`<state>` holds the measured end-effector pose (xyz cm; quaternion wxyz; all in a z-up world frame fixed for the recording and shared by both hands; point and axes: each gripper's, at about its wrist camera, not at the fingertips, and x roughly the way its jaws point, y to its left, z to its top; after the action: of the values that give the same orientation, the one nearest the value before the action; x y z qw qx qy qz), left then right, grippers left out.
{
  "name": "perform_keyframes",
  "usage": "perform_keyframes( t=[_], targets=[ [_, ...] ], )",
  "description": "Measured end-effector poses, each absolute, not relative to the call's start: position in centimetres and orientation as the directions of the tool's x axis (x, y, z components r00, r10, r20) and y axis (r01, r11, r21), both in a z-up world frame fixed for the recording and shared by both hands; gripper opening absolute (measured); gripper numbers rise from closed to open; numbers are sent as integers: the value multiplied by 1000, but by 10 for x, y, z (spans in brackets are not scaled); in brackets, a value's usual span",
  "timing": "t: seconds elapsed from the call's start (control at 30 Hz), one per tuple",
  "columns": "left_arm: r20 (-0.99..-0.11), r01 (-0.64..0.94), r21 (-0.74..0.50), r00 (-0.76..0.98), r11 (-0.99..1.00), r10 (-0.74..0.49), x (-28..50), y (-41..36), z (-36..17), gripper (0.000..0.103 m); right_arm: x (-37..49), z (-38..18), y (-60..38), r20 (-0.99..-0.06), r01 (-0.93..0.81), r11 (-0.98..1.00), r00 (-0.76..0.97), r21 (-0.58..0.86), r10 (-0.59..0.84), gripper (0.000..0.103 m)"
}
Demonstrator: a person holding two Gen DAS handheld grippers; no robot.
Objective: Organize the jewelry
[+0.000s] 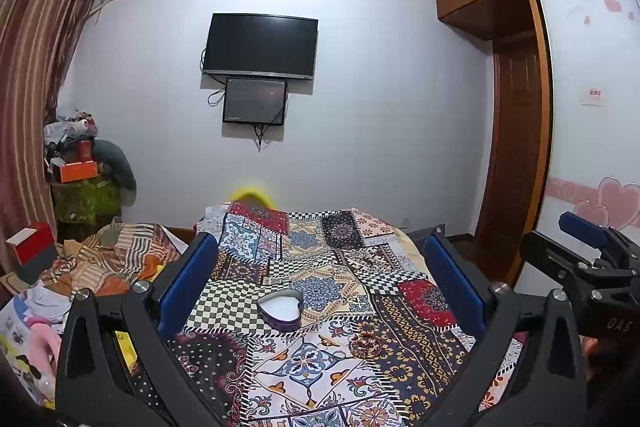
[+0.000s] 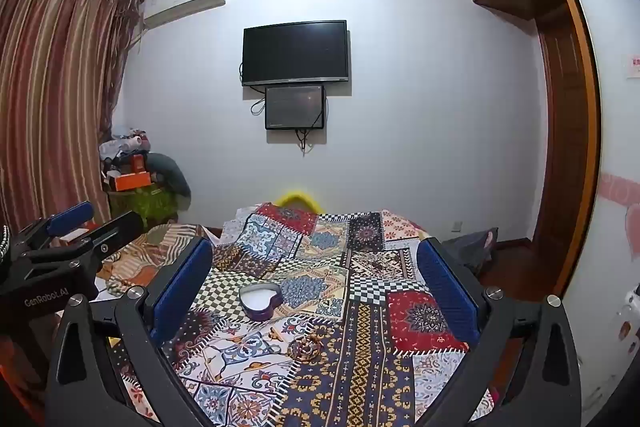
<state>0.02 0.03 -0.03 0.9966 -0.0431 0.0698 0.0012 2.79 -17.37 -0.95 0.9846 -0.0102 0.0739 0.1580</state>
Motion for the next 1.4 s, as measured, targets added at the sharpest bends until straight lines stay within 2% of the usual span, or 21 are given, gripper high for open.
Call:
perform_keyframes(
  t=[1.4],
  targets=[
    [-186, -22, -64, 982, 998, 9, 12, -2, -6, 103, 36, -16, -177, -192, -304, 952, 934, 25, 303, 102]
  ],
)
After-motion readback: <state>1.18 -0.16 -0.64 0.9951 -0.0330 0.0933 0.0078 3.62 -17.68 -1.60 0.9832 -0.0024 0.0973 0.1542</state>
